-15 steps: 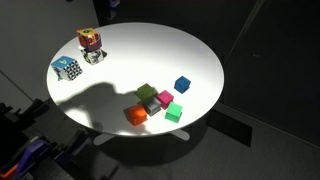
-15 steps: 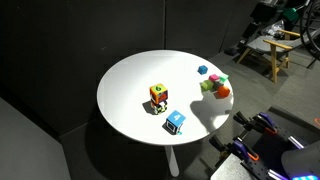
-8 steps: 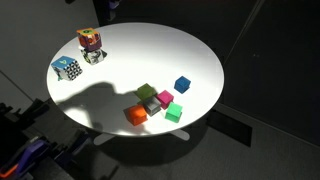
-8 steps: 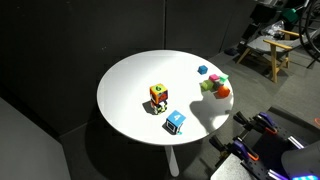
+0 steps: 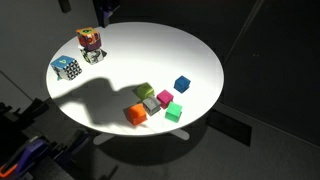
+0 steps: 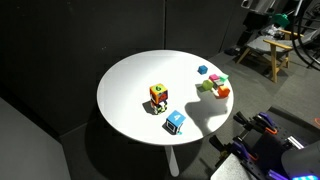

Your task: Put the light blue plushy cube on the orange plushy cube

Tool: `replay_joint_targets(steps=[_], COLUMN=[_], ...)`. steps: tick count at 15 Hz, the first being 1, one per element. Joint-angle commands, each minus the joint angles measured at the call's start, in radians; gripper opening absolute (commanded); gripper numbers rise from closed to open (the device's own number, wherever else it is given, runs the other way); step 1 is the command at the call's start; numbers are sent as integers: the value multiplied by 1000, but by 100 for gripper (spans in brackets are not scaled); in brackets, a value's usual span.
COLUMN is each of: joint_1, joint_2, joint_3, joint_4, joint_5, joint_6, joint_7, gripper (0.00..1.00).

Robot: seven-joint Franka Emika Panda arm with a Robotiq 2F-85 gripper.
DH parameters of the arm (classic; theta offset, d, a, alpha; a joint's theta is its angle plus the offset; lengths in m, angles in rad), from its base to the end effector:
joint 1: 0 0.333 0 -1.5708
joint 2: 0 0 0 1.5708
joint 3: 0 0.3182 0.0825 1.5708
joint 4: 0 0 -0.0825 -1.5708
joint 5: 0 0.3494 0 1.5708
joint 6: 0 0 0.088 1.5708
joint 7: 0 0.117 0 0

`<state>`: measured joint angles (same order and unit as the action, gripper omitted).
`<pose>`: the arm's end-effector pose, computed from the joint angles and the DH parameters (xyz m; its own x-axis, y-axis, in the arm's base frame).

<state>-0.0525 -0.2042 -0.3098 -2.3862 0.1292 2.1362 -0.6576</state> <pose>0.4068 -0.1490 0.4040 0.9732 0.2240 0.0515 0.2296 -0.9584 -0.1698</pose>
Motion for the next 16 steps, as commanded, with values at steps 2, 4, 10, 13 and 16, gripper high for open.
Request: replay_joint_targets(steps=[2, 4, 10, 13, 16], joint_1=[-10, -7, 4, 20, 36], joint_2=[31, 49, 80, 92, 110], joint_3=[66, 92, 168, 208, 246], joint_4=[-14, -20, -89, -136, -166], joint_5=[4, 1, -5, -14, -28], joint_6=[39, 59, 224, 305, 347], joint_7=[23, 38, 169, 258, 346], gripper=[100, 100, 100, 100, 100])
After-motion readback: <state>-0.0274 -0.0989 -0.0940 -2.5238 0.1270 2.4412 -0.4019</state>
